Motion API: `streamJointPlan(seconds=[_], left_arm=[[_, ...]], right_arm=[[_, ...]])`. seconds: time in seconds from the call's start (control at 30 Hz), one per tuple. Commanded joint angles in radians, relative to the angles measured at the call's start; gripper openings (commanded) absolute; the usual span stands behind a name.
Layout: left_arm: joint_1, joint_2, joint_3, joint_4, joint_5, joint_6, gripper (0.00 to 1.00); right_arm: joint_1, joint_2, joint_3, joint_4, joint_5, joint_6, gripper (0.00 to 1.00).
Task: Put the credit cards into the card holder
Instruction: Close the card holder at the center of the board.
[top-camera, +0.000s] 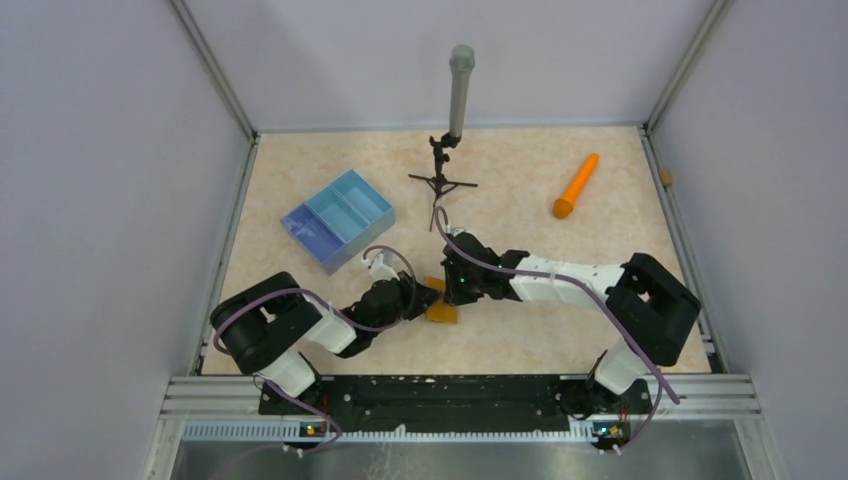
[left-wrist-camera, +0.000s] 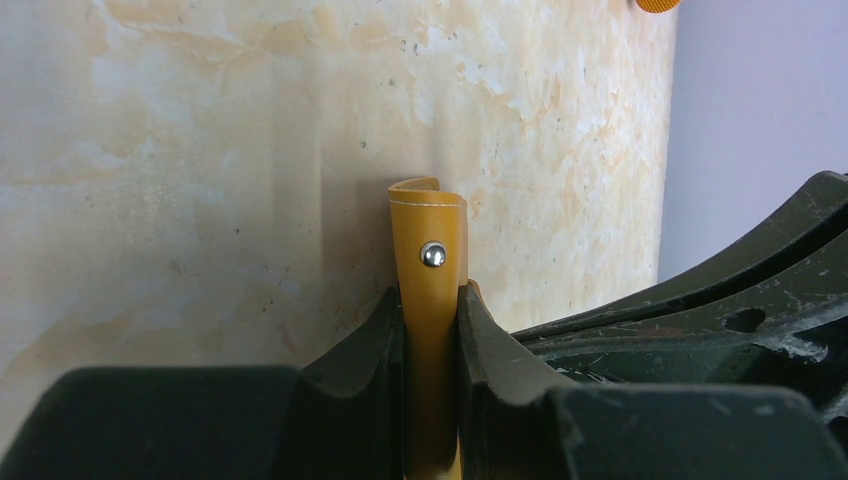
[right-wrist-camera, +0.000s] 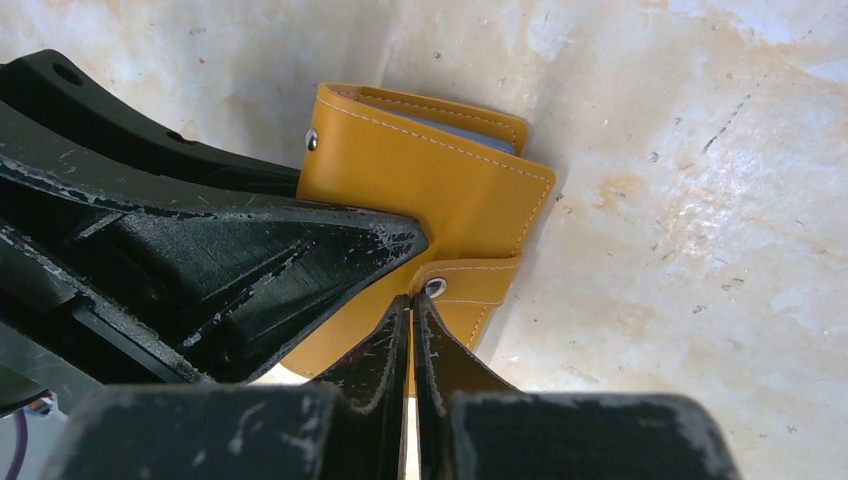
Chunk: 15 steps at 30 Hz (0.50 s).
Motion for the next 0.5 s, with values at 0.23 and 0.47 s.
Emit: streamJointPlan(seconds=[0.23,0.47], left_arm=[[-0.01,0.058,-0.034,-0.242,0.035,0.079,0.0],[-0.011,0.057,-0.034,-0.242,0.035,0.079,0.0]], right_arm=[[-0.014,0.026,-0.005,0.061,-0.083,0.005,0.0],[-0.026,0.028,-0.014,0.061,-0.096,0.022,0.0]])
